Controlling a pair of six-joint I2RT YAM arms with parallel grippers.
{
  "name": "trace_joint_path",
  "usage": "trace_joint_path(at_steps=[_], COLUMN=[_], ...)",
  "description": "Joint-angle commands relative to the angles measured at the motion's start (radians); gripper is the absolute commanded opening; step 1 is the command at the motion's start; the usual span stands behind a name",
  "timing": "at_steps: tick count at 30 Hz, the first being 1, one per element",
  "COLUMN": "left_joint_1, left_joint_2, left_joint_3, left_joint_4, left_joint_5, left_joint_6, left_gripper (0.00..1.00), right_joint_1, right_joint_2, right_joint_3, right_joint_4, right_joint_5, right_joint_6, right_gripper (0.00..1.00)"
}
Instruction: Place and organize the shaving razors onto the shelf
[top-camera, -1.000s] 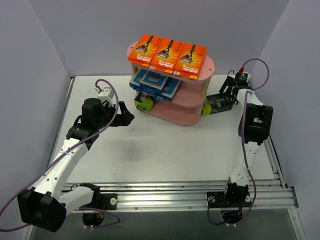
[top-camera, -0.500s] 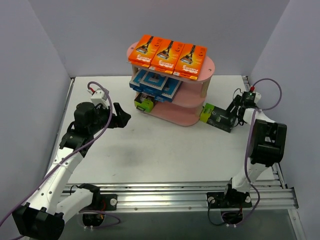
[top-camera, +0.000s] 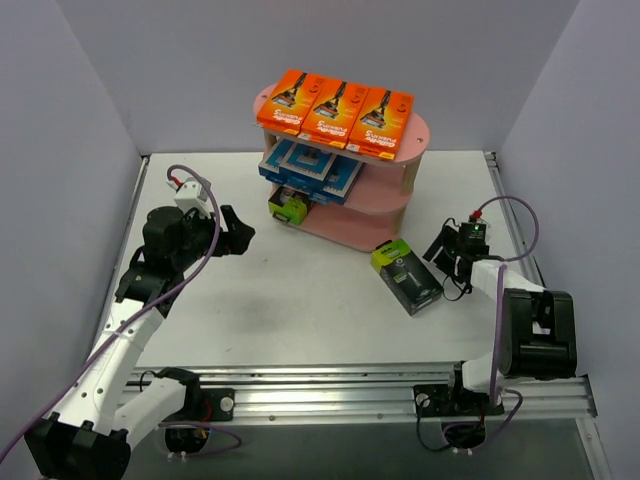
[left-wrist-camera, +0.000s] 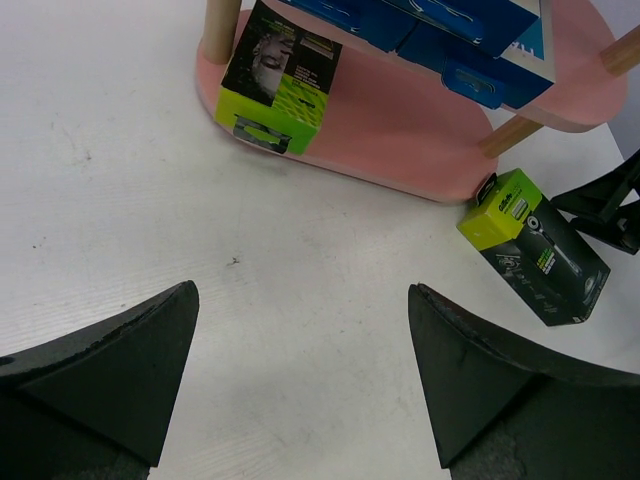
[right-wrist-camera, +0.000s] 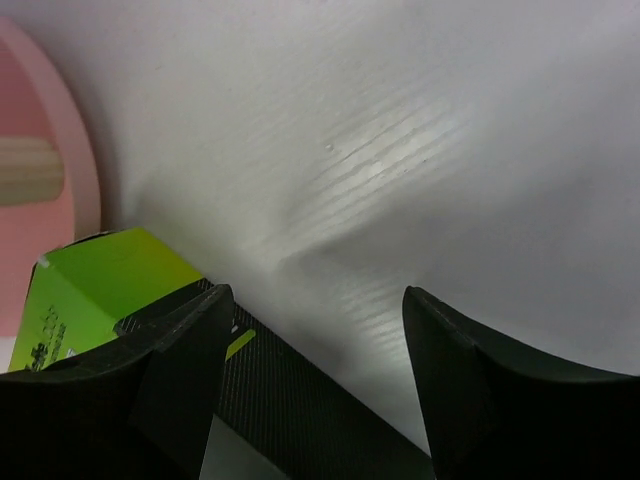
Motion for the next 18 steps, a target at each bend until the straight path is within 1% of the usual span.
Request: trace_joint_path(at_steps=[1, 8, 12, 13, 14, 16, 18], left_joint_1=[0.011, 0.023, 0.025, 0.026, 0.026, 0.026, 0.028], left_joint_2=[-0.017, -0.019, -0.008, -0.007, -0.004, 0.004, 0.013], left_joint_3=[0.002, 0.0, -0.001, -0.001, -0.001, -0.001, -0.003], left_joint_4=[0.007, 0.002, 0.002, 0.003, 0.005, 0.005, 0.007], left_joint_5=[-0.026, -0.04, -0.036, -0.035, -0.032, -0.02, -0.015], left_joint_6=[0.018, 0.021, 0.019, 0.019, 0.018, 0.013, 0.01], left_gripper=[0.94, 0.94, 0.94, 0.94, 0.94, 0.94, 0.94], right_joint_1=[0.03, 0.174, 0.235, 0.253, 0.276, 0.353, 0.41], right_joint_2=[-0.082, -0.176, -0.214, -0.225, -0.246, -0.265, -0.274], right_joint_3=[-0.033, -0.126, -0.18, -0.209, -0.226, -0.255, -0.254], right_joint_4=[-0.028, -0.007, 0.021, 0.042, 0.101, 0.152, 0.195], right_joint_5=[-0.032, -0.028, -0.038, -0.048, -0.063, -0.078, -0.051], right_joint_6=[0.018, 0.064, 0.095, 0.101, 0.109, 0.124, 0.124], right_gripper=[0.64, 0.64, 0.63, 0.63, 0.63, 0.63, 0.64])
